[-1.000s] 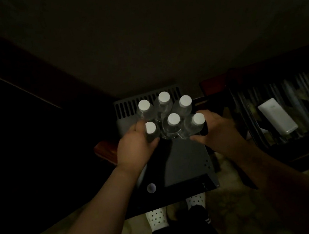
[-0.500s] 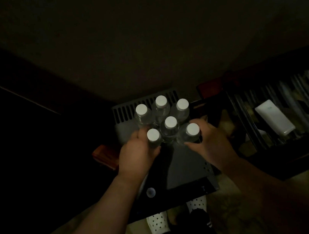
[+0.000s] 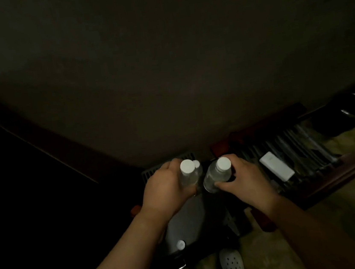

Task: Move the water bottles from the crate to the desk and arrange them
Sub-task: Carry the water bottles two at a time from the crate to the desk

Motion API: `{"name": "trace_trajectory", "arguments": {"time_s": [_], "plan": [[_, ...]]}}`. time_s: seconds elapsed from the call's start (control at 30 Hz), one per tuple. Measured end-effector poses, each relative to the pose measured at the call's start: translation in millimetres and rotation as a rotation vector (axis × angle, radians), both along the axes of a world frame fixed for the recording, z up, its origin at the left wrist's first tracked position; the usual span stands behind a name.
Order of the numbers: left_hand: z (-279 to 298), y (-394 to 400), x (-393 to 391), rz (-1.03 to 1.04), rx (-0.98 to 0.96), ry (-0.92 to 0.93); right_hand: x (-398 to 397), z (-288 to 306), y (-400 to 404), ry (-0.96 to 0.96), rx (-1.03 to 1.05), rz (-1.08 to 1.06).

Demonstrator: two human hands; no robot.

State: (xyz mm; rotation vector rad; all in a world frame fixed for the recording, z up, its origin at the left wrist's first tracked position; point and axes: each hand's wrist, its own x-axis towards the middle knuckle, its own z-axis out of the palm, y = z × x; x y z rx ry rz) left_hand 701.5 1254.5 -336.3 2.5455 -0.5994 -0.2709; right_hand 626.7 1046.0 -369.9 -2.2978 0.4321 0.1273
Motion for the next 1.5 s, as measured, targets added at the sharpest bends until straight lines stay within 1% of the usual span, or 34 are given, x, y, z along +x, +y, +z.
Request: {"name": "trace_trajectory", "arguments": {"time_s": [0.17, 0.3, 0.43, 0.57, 0.67, 0.87, 1.13, 1.2, 1.33, 1.4, 1.5], "plan": [[87.1, -20.9, -5.6, -0.139, 0.026, -0.102, -25.3, 97.8, -25.3, -0.077, -0.038, -0.056], [145.5, -55.3, -13.4, -0.276, 0.013, -0.144, -58.4, 163.0, -54.5, -0.108, -0.041, -0.119], [190.5, -104.4, -21.1, -0.413, 0.011, -0.145, -97.0, 213.8, -91.0, -0.145, -0.073, -0.186], [223.2, -167.3, -40.1, -0.556, -0.008, -0.145, -141.2, 248.9, -138.3, -0.148, -0.127, -0.257], [240.1, -224.0, -64.8, -0.651, -0.017, -0.164, -178.1, 267.4, -181.8, -0.169, -0.157, -0.322], [262.0, -349.6, -131.9, -0.763, -0.035, -0.233, -251.7, 293.9, -286.1, -0.164, -0.267, -0.414], [275.2, -511.7, -207.3, -0.829, -0.161, -0.138, -342.9, 319.0, -429.5, -0.150, -0.340, -0.486], [278.8, -549.6, -219.3, -0.862, -0.192, -0.105, -359.3, 322.9, -459.4, -0.157, -0.328, -0.518], [285.5, -624.0, -234.8, -0.947, -0.207, -0.113, -381.8, 325.0, -521.8, -0.159, -0.313, -0.590], [287.7, -663.6, -237.3, -0.972, -0.220, -0.143, -384.5, 321.9, -556.0, -0.137, -0.316, -0.620], [284.8, -709.9, -238.2, -1.014, -0.222, -0.141, -389.5, 320.2, -593.9, -0.138, -0.312, -0.656]]}}
